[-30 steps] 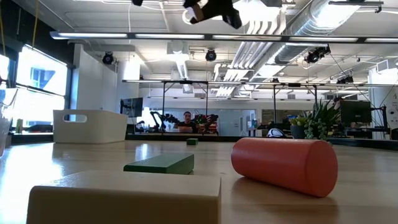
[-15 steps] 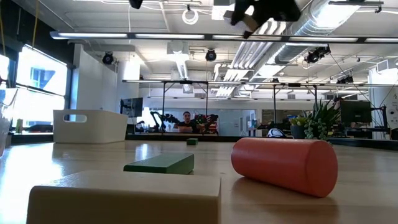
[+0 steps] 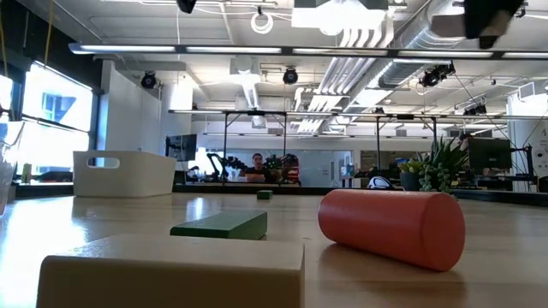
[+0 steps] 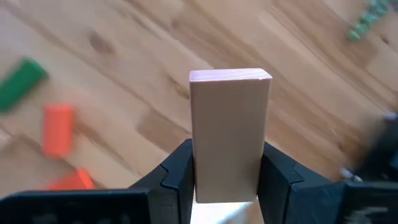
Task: Sort & place blocks by color
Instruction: Put the brown block into the bottom white bin
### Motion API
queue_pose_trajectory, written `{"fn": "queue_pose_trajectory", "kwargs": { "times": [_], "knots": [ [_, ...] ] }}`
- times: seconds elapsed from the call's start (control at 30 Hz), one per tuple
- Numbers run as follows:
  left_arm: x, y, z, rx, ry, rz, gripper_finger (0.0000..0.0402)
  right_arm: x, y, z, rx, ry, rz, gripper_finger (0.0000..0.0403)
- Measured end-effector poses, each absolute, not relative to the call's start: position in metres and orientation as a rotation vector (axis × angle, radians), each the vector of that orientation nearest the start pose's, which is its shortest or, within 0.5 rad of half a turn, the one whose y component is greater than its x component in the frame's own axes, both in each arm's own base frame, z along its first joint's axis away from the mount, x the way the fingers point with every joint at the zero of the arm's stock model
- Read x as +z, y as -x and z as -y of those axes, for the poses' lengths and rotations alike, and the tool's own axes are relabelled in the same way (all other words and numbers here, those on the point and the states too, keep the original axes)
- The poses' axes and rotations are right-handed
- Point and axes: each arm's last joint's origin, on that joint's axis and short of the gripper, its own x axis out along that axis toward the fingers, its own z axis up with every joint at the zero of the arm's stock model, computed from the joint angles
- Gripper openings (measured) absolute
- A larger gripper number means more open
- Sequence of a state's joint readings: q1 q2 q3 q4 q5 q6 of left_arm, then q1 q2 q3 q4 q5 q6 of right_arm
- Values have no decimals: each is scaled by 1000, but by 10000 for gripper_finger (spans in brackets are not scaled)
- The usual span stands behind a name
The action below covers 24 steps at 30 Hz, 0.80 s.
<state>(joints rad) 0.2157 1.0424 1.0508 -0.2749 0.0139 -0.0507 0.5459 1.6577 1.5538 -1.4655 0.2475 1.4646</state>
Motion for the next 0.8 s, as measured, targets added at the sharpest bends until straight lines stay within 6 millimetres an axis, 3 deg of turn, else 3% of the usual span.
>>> {"fn": "queue_pose_trajectory", "kwargs": {
  "times": [0.4,0.8],
  "knots": [
    [362,-218,-47,256,383,-291,207,304,-203,-197,-711,-440,-1327,106],
    [351,-230,-23,340,488,-336,207,261,-157,-233,-705,-420,-1318,124]
  ]
}}
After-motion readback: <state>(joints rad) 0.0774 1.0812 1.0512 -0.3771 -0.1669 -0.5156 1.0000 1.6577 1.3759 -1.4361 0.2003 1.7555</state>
